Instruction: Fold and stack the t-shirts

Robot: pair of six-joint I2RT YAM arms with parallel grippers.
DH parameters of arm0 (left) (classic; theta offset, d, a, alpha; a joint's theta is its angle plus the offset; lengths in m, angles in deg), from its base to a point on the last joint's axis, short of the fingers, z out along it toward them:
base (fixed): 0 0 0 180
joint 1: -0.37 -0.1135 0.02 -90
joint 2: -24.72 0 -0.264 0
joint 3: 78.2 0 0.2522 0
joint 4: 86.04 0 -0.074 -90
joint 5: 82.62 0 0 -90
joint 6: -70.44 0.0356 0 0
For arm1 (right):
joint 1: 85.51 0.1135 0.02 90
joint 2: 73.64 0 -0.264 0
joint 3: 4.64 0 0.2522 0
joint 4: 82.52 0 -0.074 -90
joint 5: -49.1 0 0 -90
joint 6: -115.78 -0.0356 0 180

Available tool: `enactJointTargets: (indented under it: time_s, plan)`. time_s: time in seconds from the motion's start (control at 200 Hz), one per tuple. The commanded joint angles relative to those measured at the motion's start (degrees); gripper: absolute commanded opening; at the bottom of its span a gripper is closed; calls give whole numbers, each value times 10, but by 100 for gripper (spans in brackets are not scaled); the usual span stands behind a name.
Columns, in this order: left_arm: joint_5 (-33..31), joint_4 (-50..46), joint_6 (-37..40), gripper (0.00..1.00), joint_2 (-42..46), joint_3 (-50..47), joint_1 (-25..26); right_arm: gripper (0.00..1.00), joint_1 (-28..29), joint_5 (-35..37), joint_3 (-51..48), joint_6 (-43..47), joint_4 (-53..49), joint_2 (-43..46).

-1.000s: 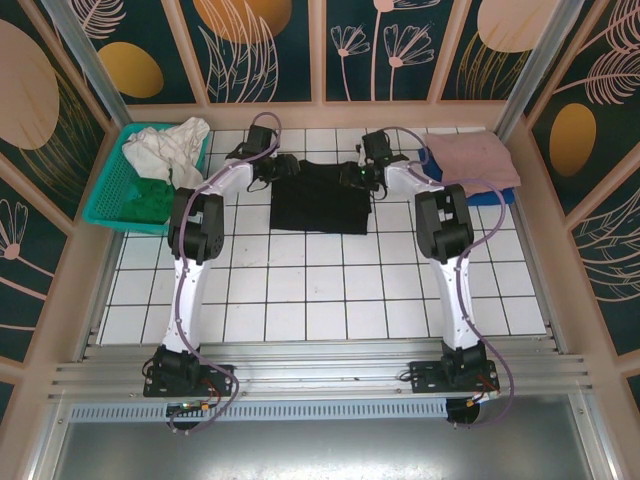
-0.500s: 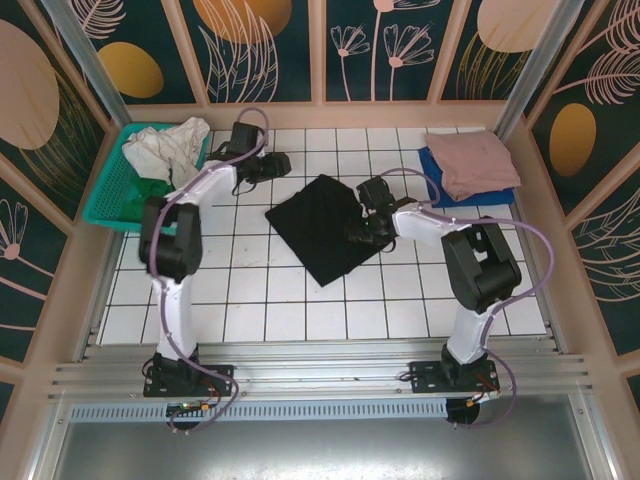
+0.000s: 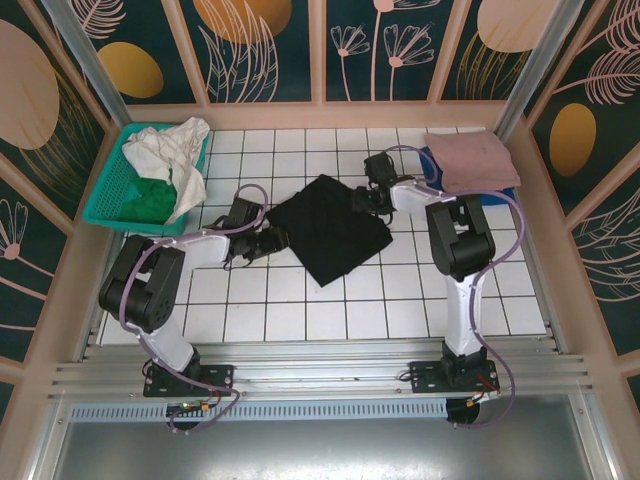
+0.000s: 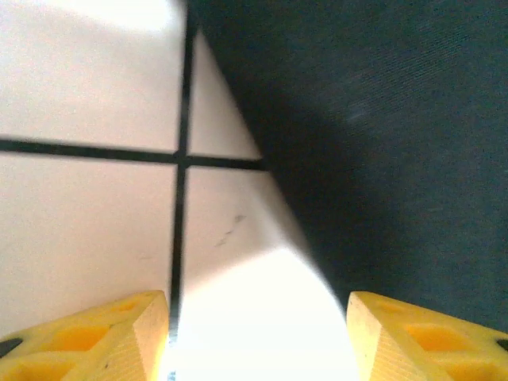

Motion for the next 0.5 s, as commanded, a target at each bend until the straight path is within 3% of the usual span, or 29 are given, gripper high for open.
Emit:
enactJointTargets:
  time_s: [0.0,0.255,0.34,0.495]
  plan:
    - [3,42,-9,61,-26,35,-2,53,11,-54,-88,-10,-10,57]
    - [-28,-40,52,57,-125,183,-6,54,48,-66,-270,-80,10,196]
    - [-33,-68,68,57,-156,235,-7,55,58,-60,-293,-102,13,226]
    - [-18,-77,66,57,-176,262,-8,57,55,12,-286,-142,2,239]
